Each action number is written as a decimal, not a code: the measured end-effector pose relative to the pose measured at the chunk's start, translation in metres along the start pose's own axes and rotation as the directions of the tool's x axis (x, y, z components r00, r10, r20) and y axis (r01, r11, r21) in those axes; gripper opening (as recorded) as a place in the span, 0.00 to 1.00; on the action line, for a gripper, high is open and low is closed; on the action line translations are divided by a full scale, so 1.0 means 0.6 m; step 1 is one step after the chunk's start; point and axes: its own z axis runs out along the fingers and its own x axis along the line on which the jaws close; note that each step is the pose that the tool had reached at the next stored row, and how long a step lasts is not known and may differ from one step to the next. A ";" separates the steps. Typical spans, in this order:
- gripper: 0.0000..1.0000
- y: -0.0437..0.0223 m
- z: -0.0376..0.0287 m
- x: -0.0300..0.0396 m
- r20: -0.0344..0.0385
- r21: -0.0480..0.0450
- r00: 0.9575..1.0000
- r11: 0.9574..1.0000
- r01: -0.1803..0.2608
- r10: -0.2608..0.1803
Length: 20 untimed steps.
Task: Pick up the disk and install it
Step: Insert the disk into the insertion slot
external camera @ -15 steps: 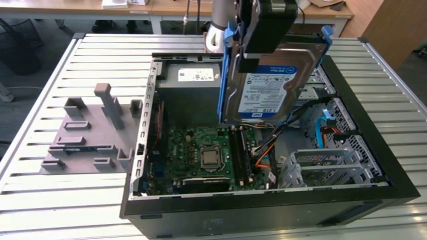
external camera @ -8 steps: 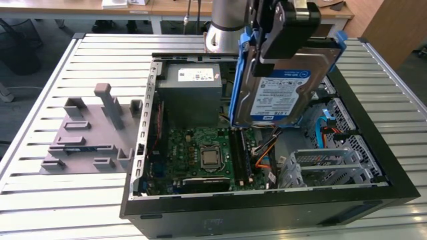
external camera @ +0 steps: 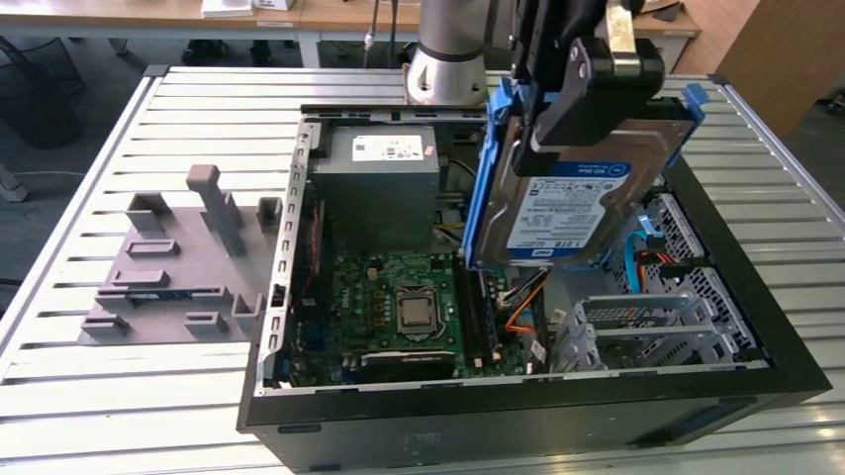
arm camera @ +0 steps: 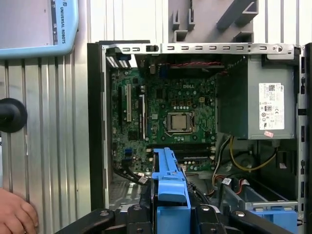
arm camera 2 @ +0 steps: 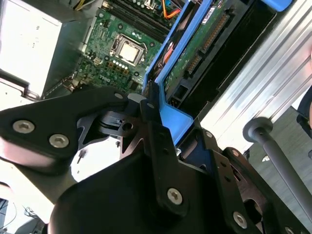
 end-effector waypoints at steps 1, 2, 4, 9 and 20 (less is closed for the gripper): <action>0.36 -0.001 0.001 0.003 0.000 0.000 1.000 1.000 0.000 0.000; 0.36 -0.003 0.001 0.005 0.000 0.000 1.000 1.000 0.000 0.000; 0.36 -0.008 0.004 0.008 0.000 0.000 1.000 1.000 0.000 0.000; 0.36 -0.029 0.009 0.011 0.000 0.000 1.000 1.000 0.000 0.000; 0.36 -0.048 0.022 0.032 0.000 0.000 1.000 1.000 0.000 0.000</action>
